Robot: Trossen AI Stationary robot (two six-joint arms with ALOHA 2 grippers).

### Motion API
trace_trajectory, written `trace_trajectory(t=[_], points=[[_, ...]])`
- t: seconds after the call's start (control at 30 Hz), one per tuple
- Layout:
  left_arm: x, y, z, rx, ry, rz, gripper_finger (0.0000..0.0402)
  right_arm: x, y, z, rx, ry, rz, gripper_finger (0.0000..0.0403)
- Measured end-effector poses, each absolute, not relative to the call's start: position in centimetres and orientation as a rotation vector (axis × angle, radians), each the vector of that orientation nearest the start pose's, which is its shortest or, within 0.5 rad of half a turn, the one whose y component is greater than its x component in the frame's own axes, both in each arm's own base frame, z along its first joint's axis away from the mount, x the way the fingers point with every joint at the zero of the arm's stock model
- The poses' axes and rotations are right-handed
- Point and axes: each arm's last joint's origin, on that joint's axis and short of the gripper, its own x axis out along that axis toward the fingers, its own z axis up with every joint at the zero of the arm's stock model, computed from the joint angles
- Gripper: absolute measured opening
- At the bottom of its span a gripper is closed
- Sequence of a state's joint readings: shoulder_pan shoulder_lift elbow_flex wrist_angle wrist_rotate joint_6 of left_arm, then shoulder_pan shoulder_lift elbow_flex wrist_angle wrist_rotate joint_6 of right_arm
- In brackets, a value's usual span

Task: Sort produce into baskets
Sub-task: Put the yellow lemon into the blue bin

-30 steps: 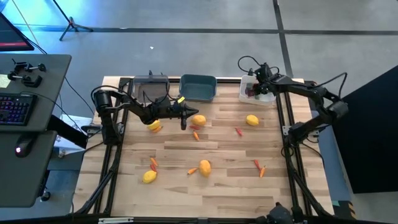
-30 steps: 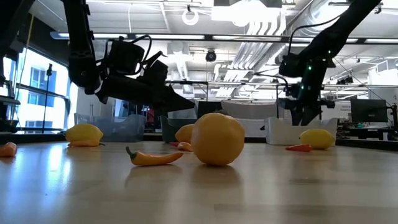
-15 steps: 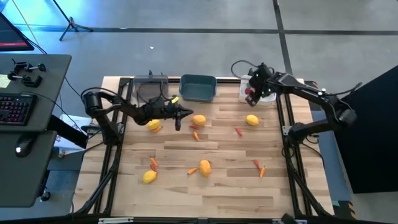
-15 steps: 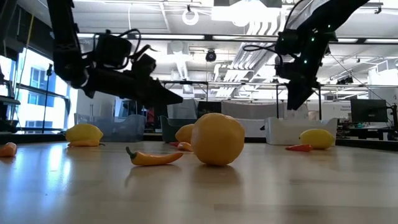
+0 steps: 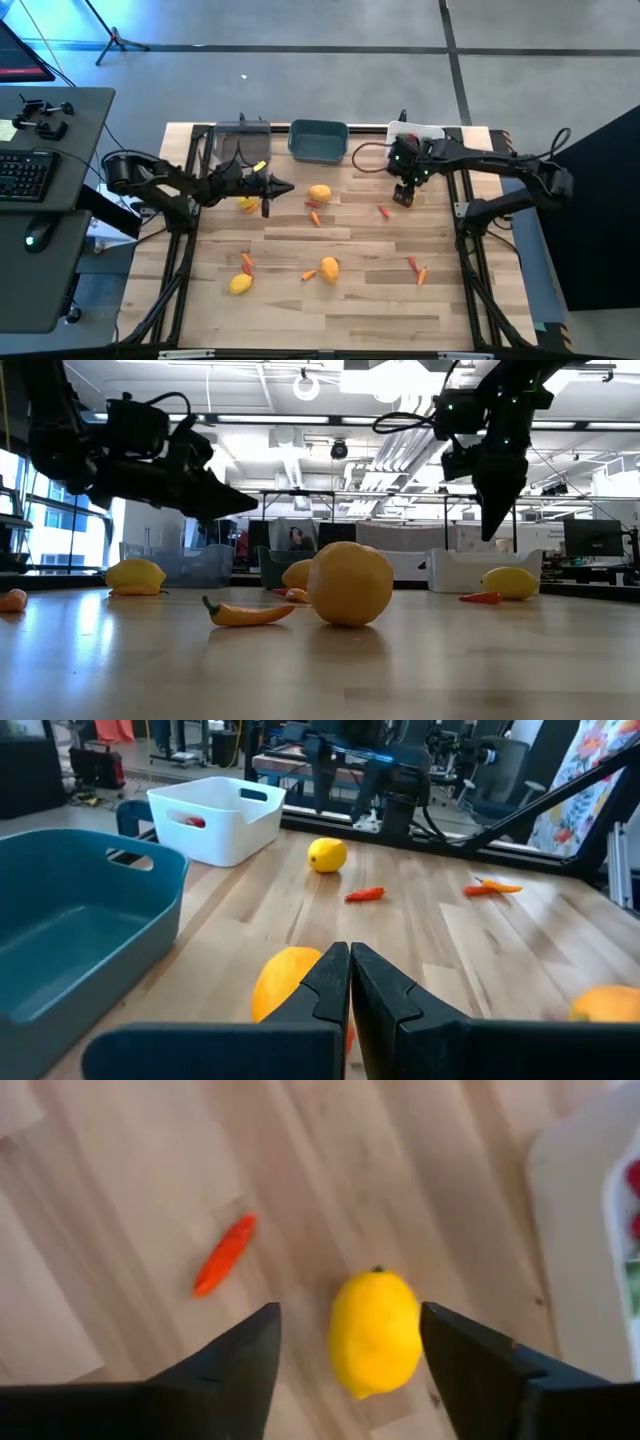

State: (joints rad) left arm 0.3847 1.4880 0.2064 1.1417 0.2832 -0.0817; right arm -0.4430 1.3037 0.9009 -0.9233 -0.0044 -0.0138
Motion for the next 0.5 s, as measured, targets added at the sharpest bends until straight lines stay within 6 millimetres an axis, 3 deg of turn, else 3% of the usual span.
trace_trajectory(t=[0.23, 0.5], points=[[19.7, 7.3, 13.6, -0.146, 0.121, 0.123, 0.0, 20.7, -9.1, 21.2, 0.253, 1.396, -0.398, 0.0311], [19.7, 7.3, 13.3, -0.155, 0.148, 0.127, 0.0, 21.9, -9.9, 18.0, 0.177, 1.559, -0.348, 0.0326]])
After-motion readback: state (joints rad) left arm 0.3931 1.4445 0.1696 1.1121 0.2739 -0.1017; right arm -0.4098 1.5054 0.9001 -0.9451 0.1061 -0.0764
